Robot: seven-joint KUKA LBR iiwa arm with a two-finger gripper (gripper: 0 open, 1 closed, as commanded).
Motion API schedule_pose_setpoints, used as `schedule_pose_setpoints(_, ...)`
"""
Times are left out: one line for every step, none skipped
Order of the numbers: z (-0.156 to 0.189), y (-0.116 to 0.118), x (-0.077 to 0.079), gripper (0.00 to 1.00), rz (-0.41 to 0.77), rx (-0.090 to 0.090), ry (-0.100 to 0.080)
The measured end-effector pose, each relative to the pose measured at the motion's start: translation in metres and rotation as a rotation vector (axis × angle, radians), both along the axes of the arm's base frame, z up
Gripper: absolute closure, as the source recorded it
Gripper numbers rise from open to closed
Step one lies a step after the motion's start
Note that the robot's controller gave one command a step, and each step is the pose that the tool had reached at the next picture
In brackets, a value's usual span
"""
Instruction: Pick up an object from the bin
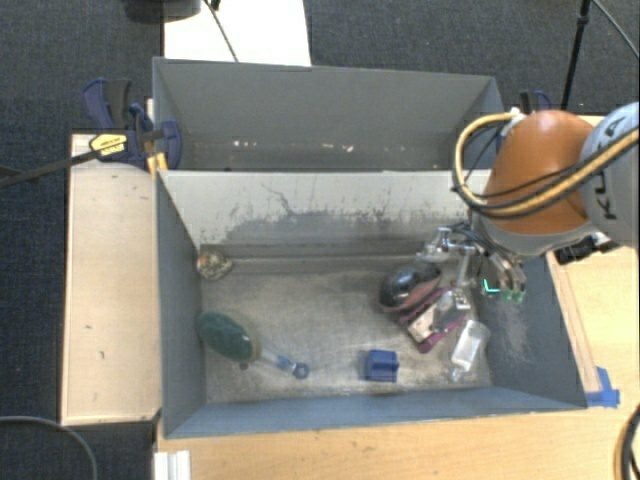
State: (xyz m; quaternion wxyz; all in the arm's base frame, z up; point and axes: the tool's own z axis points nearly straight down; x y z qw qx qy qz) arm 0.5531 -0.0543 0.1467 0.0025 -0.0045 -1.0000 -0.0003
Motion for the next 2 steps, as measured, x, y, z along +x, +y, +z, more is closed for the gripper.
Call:
schedule_pose_setpoints(-0.0555, 0.0078, 0.0211, 0.0, 0.172, 0.0, -0.02)
schedule_pose_setpoints(-0.057, 0.0082, 0.0202, 1.0, 0.174, 0.0, -0.015)
